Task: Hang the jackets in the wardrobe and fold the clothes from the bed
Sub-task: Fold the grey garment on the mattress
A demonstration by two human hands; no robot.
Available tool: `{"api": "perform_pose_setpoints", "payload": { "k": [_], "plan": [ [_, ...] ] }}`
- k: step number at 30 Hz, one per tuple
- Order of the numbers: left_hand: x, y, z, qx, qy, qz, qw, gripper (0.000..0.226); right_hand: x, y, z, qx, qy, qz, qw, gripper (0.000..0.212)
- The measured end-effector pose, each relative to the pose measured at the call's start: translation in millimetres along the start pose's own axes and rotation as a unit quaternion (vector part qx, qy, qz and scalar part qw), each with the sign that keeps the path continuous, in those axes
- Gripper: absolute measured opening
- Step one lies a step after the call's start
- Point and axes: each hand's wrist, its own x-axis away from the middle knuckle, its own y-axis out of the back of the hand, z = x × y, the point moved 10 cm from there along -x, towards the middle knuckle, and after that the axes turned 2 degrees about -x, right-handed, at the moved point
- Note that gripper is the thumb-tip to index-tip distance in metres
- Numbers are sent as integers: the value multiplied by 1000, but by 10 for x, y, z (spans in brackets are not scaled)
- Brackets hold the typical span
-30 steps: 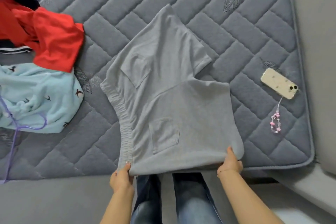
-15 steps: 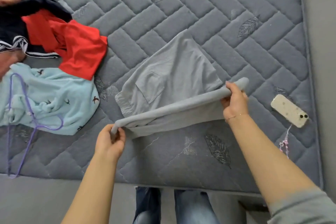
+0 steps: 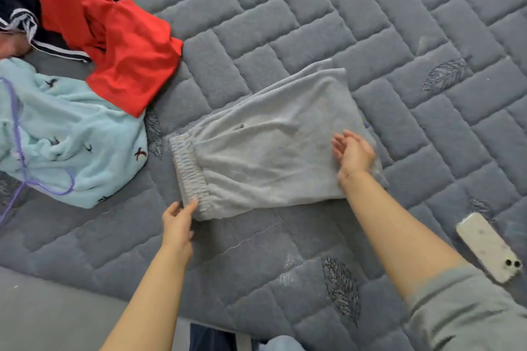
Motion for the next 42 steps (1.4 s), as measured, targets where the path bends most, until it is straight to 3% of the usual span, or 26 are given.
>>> {"api": "perform_pose_setpoints", "payload": {
  "k": [2,6,12,14,19,22,26,28,32,35,38,40,42],
  "plan": [
    [-3,-130,224,36,43,59,997,56,51,600,-184,-8,5,-139,990,18],
    [-5,-231,165,142,36,70,987,55,183,1128,-706,-33,-92,-206,974,41],
    [86,-305,-256,98,-63,108,987,50,-13,623,-407,-63,-132,-88,985,72],
    [178,-314,-408,100,-76,143,982,47,-102,523,-312,-51,-155,-50,985,64],
    [356,153,-701,148,-169,116,968,38,42,968,-74,-21,-42,-117,992,53],
    [334,606,-312,131,-151,69,977,31,250,1351,-480,9,-37,-122,992,49],
    [186,1073,357,113,-71,58,989,38,614,1678,-1284,34,-120,-112,986,63],
    [165,1198,448,110,-58,58,991,41,755,1726,-1510,23,-142,-98,985,58],
    [400,1156,67,9,-143,72,987,32,842,1788,-1573,41,-125,-93,987,45],
    [816,808,-385,-95,-254,77,959,41,863,1826,-1411,103,-85,-109,985,50],
    [1481,158,-637,-128,-368,128,912,51,850,1842,-1179,168,-32,-119,978,48],
    [1856,-416,-574,-168,-409,210,872,51,809,1839,-1021,207,4,-115,972,40],
    [2059,-1048,-231,-247,-354,349,832,45,769,1791,-837,248,59,-88,963,31]
  ]
}}
